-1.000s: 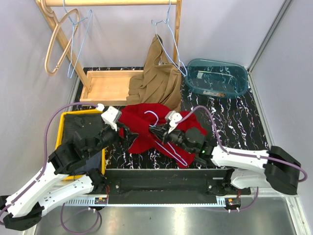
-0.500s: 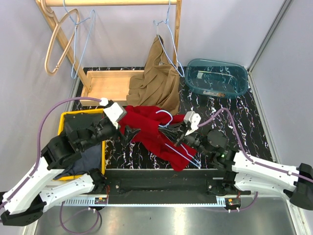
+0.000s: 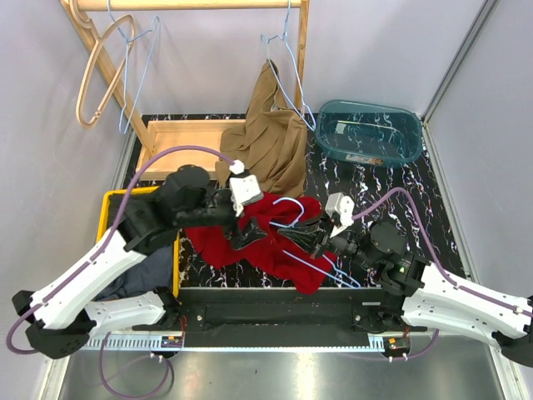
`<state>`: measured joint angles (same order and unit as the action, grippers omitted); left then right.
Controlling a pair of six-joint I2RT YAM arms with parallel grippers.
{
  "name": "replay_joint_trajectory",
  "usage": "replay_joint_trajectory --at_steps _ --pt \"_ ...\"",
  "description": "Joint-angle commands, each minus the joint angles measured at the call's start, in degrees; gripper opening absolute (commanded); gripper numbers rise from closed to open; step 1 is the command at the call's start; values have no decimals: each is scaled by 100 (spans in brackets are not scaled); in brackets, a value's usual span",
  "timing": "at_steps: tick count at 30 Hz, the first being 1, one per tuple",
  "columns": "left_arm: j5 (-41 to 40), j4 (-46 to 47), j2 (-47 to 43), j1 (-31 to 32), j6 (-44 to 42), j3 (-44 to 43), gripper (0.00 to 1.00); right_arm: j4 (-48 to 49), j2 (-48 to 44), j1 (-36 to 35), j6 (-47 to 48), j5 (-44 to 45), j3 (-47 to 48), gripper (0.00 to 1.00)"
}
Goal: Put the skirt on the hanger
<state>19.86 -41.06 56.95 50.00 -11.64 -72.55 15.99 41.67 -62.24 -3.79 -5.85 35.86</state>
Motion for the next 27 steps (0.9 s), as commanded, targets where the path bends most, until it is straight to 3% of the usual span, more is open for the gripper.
replay_joint_trajectory --at_steps 1,3,8,9,13,22,24,27 --pt "28 -103 211 19 -452 -198 76 536 -133 -34 -104 -285 387 0" --pt "-34 -192 421 19 -506 -189 63 598 -80 -34 -122 -312 370 0" --pt "220 -324 572 27 -559 -163 7 625 -1 -34 -174 -443 422 0" --pt "368 -324 572 19 -550 -171 3 616 8 -34 -174 -444 431 0" --pt "764 -271 581 27 -471 -198 7 458 122 -34 -139 -444 510 0" --pt "1169 45 537 19 -286 -145 37 581 693 -34 -192 -646 607 0" --pt "1205 106 510 19 -260 -49 36 642 755 -34 -210 -646 598 0" --pt "1100 107 502 19 -251 118 22 660 729 -34 -210 -611 589 0"
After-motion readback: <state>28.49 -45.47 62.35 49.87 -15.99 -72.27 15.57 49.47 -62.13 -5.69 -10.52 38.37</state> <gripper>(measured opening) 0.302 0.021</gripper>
